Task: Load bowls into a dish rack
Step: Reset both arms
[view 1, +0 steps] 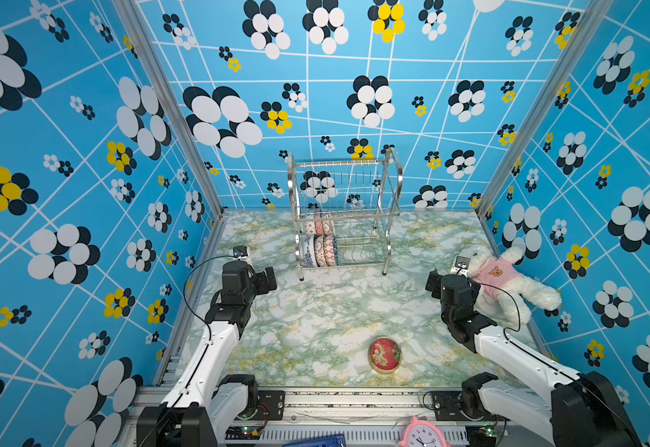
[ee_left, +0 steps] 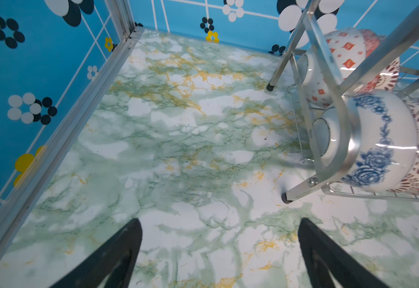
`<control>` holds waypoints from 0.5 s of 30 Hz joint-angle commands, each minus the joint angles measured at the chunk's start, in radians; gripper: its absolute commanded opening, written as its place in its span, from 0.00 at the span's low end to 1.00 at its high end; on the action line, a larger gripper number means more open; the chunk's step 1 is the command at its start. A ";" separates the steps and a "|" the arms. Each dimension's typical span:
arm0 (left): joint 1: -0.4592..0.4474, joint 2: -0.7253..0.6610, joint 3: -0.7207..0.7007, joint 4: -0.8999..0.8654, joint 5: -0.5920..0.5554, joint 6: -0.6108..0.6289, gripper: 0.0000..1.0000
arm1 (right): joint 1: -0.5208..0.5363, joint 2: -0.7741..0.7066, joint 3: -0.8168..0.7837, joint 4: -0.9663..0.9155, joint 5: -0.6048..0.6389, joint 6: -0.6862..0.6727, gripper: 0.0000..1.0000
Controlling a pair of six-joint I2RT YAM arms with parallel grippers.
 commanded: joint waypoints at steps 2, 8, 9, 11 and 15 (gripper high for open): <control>0.029 0.084 -0.023 0.104 -0.039 0.014 0.99 | -0.028 0.067 0.063 0.072 -0.003 -0.023 0.99; 0.061 0.178 -0.022 0.167 -0.025 0.010 0.99 | -0.042 0.163 0.154 0.019 -0.058 -0.102 0.99; 0.065 0.189 -0.021 0.178 -0.023 0.016 0.99 | -0.043 0.167 0.160 0.007 -0.065 -0.117 1.00; 0.071 0.212 -0.020 0.198 -0.018 0.029 0.99 | -0.050 0.165 0.160 -0.004 -0.087 -0.138 0.99; 0.088 0.253 -0.029 0.246 0.001 0.013 0.99 | -0.067 0.156 0.183 -0.100 -0.153 -0.132 0.99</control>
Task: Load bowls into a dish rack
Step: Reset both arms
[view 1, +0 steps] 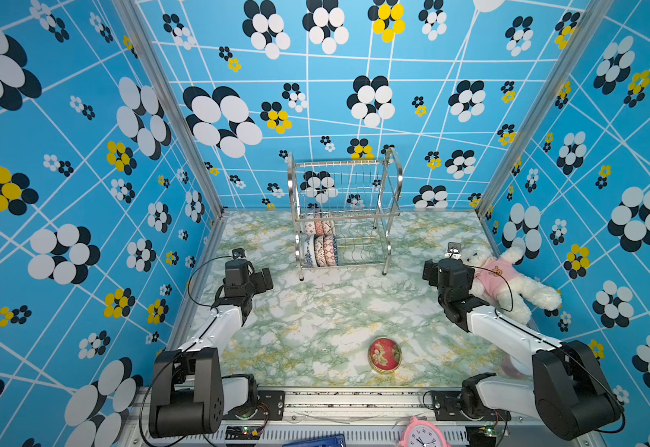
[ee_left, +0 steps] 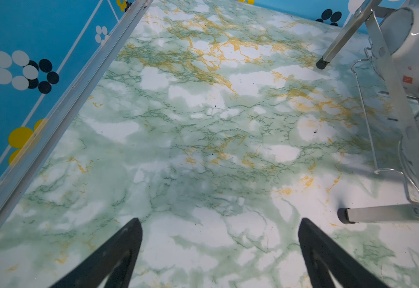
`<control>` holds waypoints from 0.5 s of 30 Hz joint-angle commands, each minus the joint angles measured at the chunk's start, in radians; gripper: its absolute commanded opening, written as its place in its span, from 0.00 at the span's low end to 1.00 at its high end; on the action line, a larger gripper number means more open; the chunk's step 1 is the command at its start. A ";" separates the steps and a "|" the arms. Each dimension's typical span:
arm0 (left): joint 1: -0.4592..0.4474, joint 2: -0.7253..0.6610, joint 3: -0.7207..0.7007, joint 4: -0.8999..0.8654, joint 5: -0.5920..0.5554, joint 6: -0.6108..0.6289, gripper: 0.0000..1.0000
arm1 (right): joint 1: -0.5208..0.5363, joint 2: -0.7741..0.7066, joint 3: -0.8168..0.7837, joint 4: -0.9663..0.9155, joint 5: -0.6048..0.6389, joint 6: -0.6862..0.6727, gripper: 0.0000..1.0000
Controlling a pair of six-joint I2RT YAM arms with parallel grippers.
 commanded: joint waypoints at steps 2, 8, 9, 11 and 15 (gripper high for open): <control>0.018 0.037 -0.020 0.090 0.014 0.002 0.99 | -0.012 -0.030 0.013 -0.076 -0.079 -0.023 0.99; 0.018 0.073 -0.033 0.160 0.028 0.006 0.99 | -0.037 -0.027 -0.014 -0.103 -0.106 -0.056 1.00; 0.019 0.083 -0.036 0.180 0.030 0.013 0.99 | -0.048 -0.033 -0.031 -0.076 -0.129 -0.057 0.99; 0.020 0.101 -0.039 0.204 0.036 0.023 0.99 | -0.084 -0.033 -0.065 0.006 -0.183 -0.052 0.99; 0.018 0.106 -0.053 0.281 0.053 0.040 0.99 | -0.155 -0.006 -0.079 0.087 -0.263 -0.047 0.99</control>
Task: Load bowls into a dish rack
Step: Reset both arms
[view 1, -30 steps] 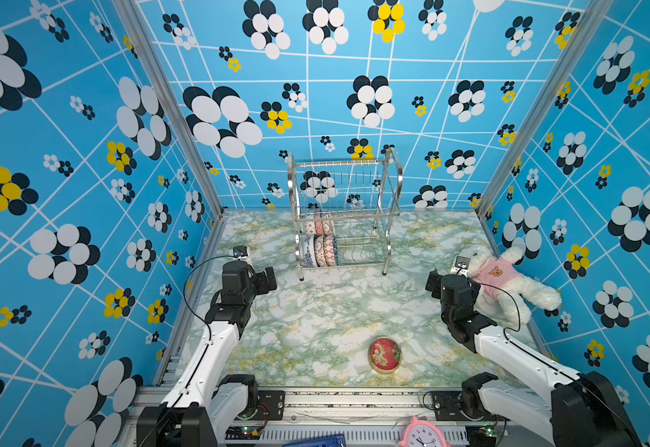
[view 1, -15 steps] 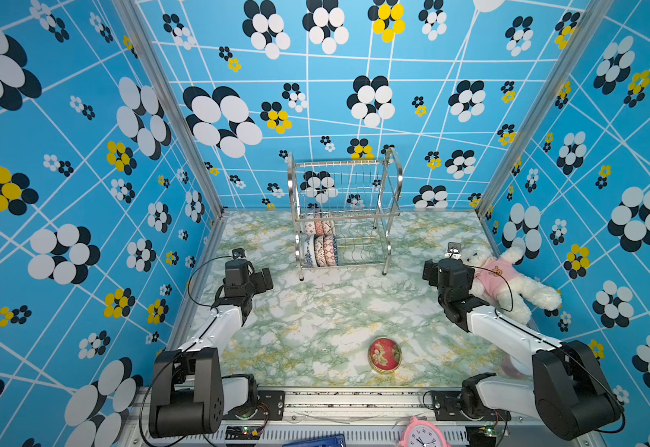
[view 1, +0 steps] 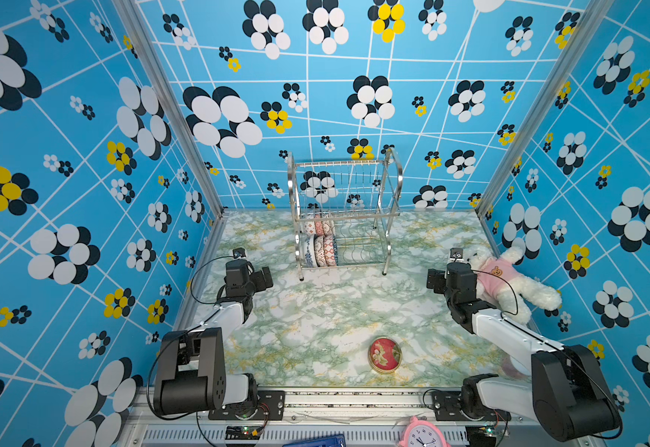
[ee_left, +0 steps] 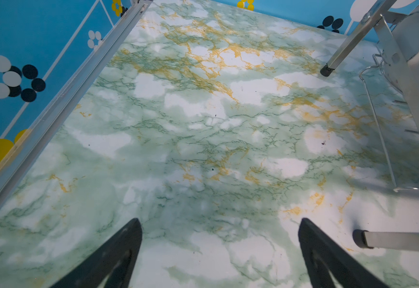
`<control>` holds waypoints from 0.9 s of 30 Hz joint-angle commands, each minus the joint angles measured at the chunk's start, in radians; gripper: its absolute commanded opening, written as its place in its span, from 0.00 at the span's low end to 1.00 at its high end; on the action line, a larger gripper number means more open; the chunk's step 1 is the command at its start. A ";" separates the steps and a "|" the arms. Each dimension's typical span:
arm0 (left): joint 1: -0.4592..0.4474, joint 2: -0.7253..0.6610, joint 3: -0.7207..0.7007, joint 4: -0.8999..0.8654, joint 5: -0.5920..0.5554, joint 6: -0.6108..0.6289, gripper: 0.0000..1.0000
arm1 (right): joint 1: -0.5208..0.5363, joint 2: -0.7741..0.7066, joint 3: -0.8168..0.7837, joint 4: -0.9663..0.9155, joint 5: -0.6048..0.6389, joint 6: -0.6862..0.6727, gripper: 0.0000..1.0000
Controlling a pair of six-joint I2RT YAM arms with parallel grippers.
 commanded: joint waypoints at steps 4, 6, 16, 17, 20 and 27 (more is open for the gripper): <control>0.005 0.020 -0.049 0.190 0.038 0.023 0.99 | -0.102 0.043 -0.063 0.229 -0.134 0.021 0.99; 0.005 0.022 -0.063 0.232 0.048 0.031 0.99 | -0.109 0.076 -0.072 0.290 -0.147 0.017 0.99; 0.006 0.058 -0.154 0.479 0.082 0.027 0.99 | -0.124 0.251 -0.076 0.516 -0.187 -0.054 0.99; 0.003 0.056 -0.149 0.464 0.087 0.030 0.99 | -0.124 0.266 -0.087 0.551 -0.194 -0.053 0.99; -0.002 0.056 -0.169 0.501 0.099 0.042 0.99 | -0.124 0.277 -0.133 0.644 -0.200 -0.054 0.99; -0.078 0.091 -0.206 0.595 0.030 0.116 0.99 | -0.124 0.313 -0.208 0.822 -0.192 -0.059 0.99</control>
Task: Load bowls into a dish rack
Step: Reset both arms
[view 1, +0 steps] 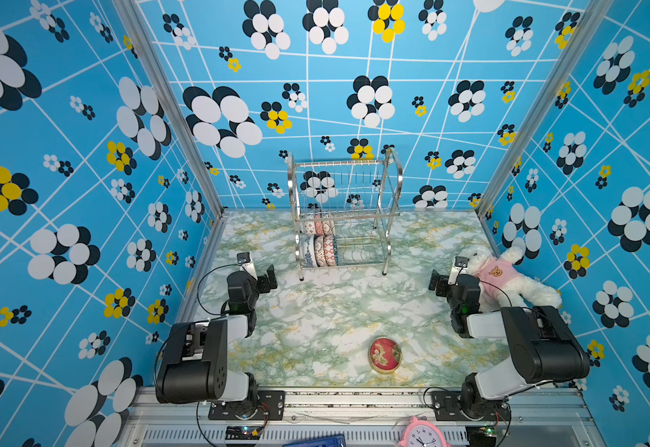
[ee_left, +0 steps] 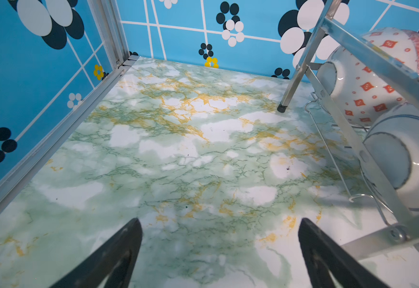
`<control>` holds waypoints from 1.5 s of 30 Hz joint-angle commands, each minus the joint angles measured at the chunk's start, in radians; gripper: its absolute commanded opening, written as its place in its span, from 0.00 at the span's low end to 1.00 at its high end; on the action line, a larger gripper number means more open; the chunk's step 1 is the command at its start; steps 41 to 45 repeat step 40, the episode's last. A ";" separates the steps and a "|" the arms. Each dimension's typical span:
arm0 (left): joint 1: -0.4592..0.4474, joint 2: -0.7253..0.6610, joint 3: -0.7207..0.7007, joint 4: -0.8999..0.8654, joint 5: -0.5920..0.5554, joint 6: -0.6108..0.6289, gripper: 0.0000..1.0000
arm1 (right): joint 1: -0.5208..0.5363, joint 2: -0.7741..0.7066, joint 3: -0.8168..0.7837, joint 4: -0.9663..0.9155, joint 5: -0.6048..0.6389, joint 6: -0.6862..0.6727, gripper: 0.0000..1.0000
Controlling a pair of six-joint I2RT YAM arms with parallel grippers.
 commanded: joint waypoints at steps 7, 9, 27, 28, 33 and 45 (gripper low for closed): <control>-0.111 0.103 0.021 0.078 -0.195 0.088 0.99 | -0.005 0.007 0.051 -0.008 -0.003 -0.005 0.98; -0.084 0.097 0.032 0.043 -0.147 0.071 0.99 | -0.005 0.009 0.052 -0.008 -0.004 -0.006 0.99; -0.084 0.097 0.027 0.051 -0.146 0.073 0.99 | 0.000 0.007 0.047 -0.001 -0.034 -0.028 0.99; -0.085 0.097 0.030 0.052 -0.146 0.073 0.99 | 0.000 0.007 0.046 -0.001 -0.035 -0.027 0.99; -0.084 0.098 0.027 0.052 -0.146 0.073 0.99 | -0.012 0.007 0.060 -0.029 -0.061 -0.014 0.99; -0.085 0.097 0.027 0.054 -0.146 0.073 0.99 | -0.012 0.006 0.055 -0.018 -0.057 -0.017 0.99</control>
